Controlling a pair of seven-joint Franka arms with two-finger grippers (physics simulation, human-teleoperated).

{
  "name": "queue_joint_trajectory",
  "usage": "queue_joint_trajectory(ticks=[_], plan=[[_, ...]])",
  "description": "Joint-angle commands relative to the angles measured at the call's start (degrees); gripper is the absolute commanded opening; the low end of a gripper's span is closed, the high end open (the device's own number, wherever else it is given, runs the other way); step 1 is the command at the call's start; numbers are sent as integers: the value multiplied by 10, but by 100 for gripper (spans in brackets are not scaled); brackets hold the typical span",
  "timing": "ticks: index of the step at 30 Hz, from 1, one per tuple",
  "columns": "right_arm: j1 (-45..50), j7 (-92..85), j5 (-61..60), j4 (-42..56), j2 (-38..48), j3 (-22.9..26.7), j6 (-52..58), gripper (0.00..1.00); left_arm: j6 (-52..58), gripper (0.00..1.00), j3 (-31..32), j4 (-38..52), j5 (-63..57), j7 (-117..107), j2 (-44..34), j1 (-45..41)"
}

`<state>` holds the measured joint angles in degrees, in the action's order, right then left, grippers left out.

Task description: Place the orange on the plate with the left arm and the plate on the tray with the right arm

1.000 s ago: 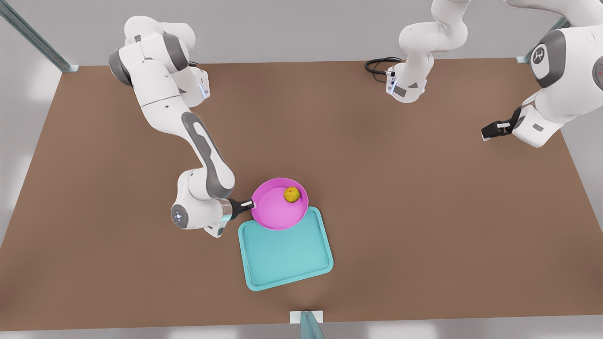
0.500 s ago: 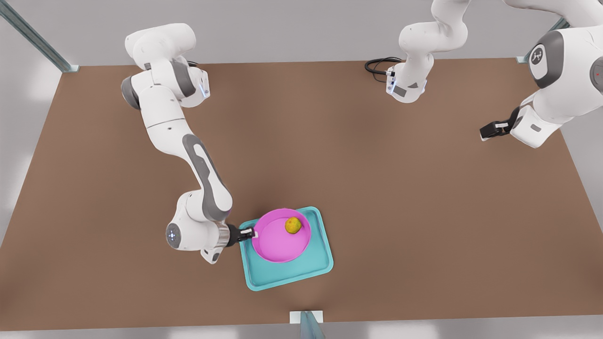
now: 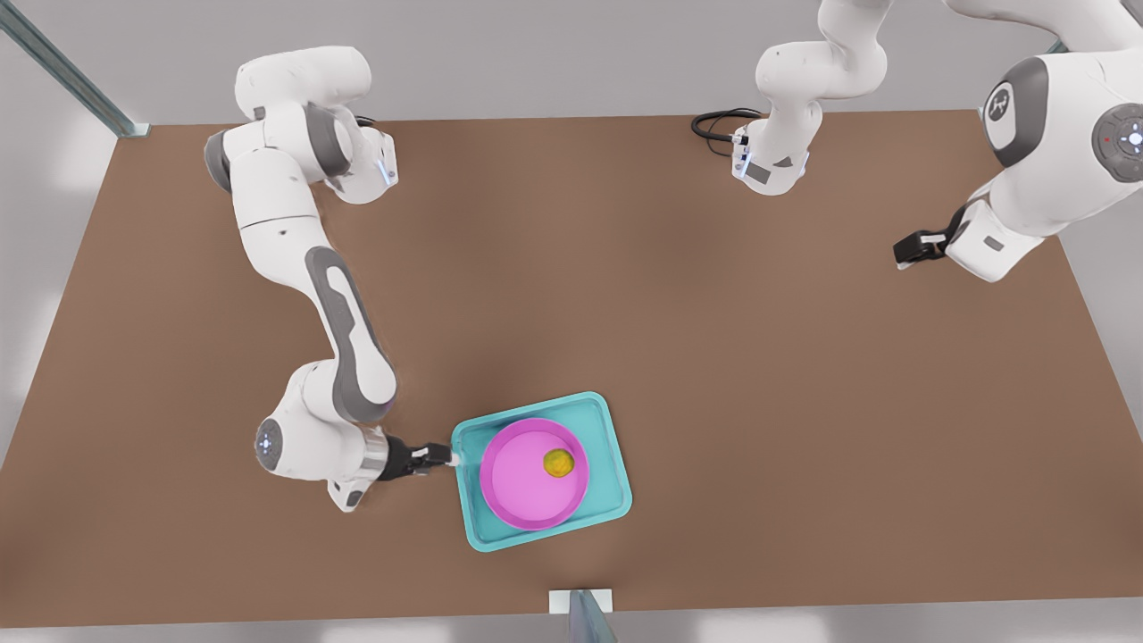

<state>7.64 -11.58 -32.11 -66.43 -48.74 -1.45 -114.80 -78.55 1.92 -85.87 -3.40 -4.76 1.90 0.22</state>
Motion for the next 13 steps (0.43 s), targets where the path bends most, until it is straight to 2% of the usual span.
queue_joint_trajectory(ticks=[1,2,4,5,7,10,13], plan=[[-54,6,173,-11,44,4,240,100,21,100,0,28,6,3,15,-36],[-71,6,284,-11,80,4,324,100,44,100,2,57,6,2,30,-36],[-82,1,406,-18,188,21,365,100,45,100,2,59,6,4,30,-37],[-81,-6,422,-59,257,21,365,100,45,100,2,59,6,3,30,-37],[-81,-11,421,-74,322,21,390,100,45,100,2,58,5,9,29,-37],[-81,-9,422,-96,368,20,393,100,45,100,2,57,6,9,29,-37],[-80,-9,421,-97,368,20,394,100,90,100,0,55,5,9,37,-35]])
